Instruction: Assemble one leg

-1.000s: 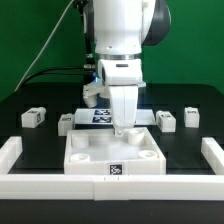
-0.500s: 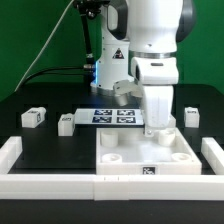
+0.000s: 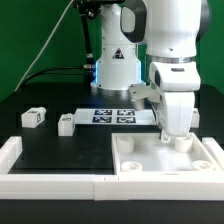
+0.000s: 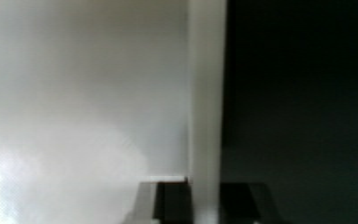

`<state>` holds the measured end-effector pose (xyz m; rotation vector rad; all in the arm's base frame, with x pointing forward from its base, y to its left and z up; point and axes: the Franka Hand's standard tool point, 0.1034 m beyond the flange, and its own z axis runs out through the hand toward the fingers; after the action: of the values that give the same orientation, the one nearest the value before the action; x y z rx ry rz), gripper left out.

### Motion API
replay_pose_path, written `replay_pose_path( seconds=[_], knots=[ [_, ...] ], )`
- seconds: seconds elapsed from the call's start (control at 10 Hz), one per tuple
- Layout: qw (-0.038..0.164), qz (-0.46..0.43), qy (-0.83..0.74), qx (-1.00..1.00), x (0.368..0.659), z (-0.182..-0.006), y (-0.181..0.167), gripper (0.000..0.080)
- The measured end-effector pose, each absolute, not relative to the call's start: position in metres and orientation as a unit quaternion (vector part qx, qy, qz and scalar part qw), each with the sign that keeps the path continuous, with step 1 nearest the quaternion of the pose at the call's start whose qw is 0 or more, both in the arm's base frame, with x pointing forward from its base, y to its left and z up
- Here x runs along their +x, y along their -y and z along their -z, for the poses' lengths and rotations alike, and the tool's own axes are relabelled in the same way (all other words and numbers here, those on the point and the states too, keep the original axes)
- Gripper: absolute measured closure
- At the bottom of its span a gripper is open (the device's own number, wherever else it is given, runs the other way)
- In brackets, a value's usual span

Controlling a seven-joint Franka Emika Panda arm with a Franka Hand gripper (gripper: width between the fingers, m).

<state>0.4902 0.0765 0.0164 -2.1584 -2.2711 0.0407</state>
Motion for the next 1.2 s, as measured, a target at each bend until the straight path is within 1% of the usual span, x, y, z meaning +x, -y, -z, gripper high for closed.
replay_pose_path(
  seconds=[0.6,0.7,0.8,0.9,1.0,1.1,1.2],
  knots=[
    [0.006,-0.021,0.704,-0.709,0.4937,-0.0161,-0.083,0.0741],
    [0.006,-0.021,0.704,-0.709,0.4936,-0.0161,-0.083,0.0561],
    [0.006,-0.022,0.704,-0.709,0.4935,-0.016,-0.083,0.0415],
    [0.006,-0.022,0.704,-0.709,0.4935,-0.016,-0.083,0.0415],
    [0.006,-0.022,0.704,-0.709,0.4935,-0.0159,-0.0829,0.0241],
    [0.006,-0.022,0.704,-0.709,0.4934,-0.0159,-0.0829,0.0241],
    [0.006,-0.022,0.704,-0.709,0.4934,-0.0159,-0.0829,0.0166]
  ],
)
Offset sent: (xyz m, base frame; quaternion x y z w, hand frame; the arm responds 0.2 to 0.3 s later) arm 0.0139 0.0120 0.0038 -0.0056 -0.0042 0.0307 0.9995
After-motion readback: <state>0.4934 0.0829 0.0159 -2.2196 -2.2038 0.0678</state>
